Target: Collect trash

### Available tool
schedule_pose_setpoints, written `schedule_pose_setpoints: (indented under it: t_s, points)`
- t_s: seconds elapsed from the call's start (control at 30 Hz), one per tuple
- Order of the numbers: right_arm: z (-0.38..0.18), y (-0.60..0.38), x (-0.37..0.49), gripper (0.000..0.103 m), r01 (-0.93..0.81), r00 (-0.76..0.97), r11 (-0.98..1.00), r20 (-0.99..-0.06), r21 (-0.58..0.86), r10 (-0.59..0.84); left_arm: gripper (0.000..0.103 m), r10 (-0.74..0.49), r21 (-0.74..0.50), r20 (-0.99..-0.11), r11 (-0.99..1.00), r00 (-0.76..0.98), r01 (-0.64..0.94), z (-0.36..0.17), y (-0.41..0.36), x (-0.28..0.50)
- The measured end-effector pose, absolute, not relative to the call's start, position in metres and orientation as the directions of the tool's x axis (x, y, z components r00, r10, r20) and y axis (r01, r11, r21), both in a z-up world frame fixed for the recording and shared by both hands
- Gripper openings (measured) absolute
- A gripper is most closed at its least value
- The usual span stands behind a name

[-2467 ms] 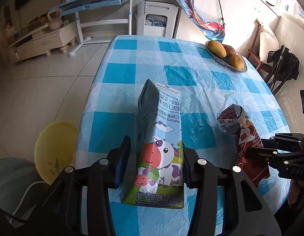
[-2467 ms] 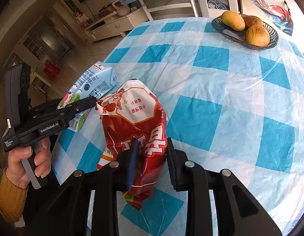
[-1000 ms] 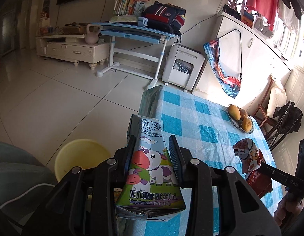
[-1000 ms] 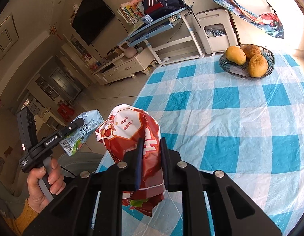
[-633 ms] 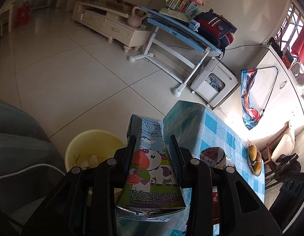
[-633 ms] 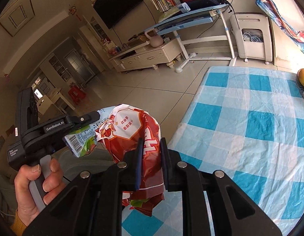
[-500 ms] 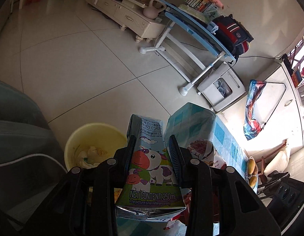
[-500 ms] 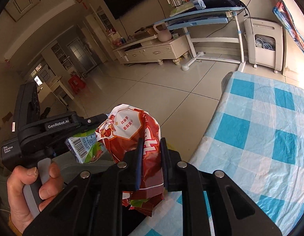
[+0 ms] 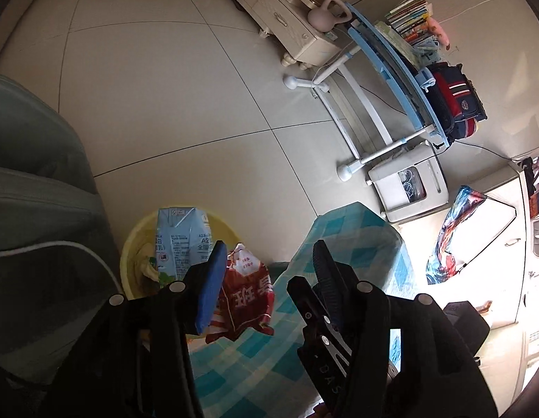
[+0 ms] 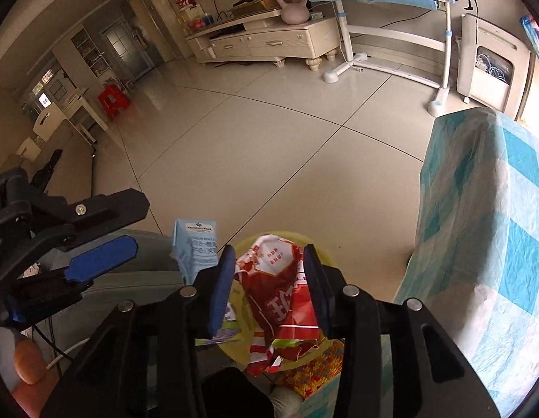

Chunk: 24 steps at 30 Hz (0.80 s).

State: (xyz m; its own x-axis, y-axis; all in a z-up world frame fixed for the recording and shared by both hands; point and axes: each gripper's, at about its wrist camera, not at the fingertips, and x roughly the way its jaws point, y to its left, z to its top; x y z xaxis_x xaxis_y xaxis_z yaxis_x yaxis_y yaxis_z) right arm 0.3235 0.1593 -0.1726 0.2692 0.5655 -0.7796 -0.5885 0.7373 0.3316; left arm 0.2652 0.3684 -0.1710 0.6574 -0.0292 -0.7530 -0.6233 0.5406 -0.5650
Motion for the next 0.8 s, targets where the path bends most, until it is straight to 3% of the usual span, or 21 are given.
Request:
schedule_pose_setpoints:
  t_s: [0.27, 0.4, 0.67, 0.8]
  points:
    - [-0.142, 0.106, 0.291, 0.053, -0.563, 0.328, 0.729, -0.704, 0.389, 0.629, 0.065, 0.108, -0.483, -0.689, 0.669, 0.717, -0.565, -0.127, 0.335, 0.258]
    - [-0.117, 0.058, 0.256, 0.068, -0.554, 0.419, 0.757, -0.669, 0.348, 0.614, 0.080, 0.156, -0.402, -0.635, 0.770, 0.756, -0.496, -0.102, 0.296, 0.246]
    - [-0.091, -0.049, 0.181, 0.089, -0.412, 0.621, 0.889, -0.653, 0.200, 0.434, 0.089, 0.135, -0.258, -0.521, 0.916, 0.843, -0.306, -0.060, 0.200, 0.200]
    - [-0.082, -0.093, 0.149, 0.091, -0.308, 0.686, 0.940, -0.650, 0.146, 0.326, 0.092, 0.080, -0.163, -0.488, 0.970, 0.869, -0.181, -0.052, 0.143, 0.164]
